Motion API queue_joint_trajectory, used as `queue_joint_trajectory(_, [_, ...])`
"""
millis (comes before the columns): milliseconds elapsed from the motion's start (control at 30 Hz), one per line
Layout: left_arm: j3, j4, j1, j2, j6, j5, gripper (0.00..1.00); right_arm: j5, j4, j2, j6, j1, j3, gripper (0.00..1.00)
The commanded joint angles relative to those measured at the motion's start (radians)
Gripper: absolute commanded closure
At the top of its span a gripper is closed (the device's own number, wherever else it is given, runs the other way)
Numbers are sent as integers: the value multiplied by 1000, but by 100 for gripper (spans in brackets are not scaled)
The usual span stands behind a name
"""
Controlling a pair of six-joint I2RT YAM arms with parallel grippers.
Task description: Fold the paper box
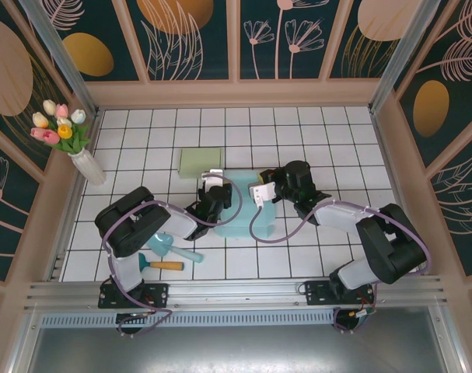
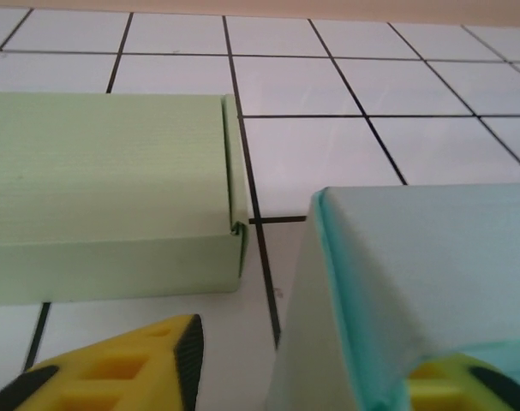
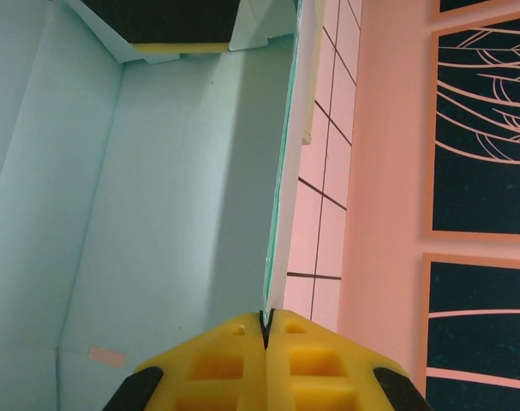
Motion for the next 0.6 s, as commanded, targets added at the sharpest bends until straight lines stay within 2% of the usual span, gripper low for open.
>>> queue_joint_trajectory(0, [35,3,-4,37,22,-39,73,1,-81,19,17,-1,-13,100])
queue_joint_trajectory(67, [38,3,-7,47,23,-55,81,-3,-86,15,24,0,-8,98])
queue_joint_trajectory(167, [40,3,-10,61,21,-85,88,-19,-93,8,44,1,-1,95])
queue_joint_trajectory(367, [19,24,-12,64,39,-122,90,-56,-116,-51,84,0,15,86])
queue_joint_trajectory(467, [0,43,-12,56,50,-129,90,-66,-161,-85,88,-2,34,78])
queue_joint_trajectory(567, [-9,48,-11,50,58,-150,90,-82,-219,-118,89,-8,57,74])
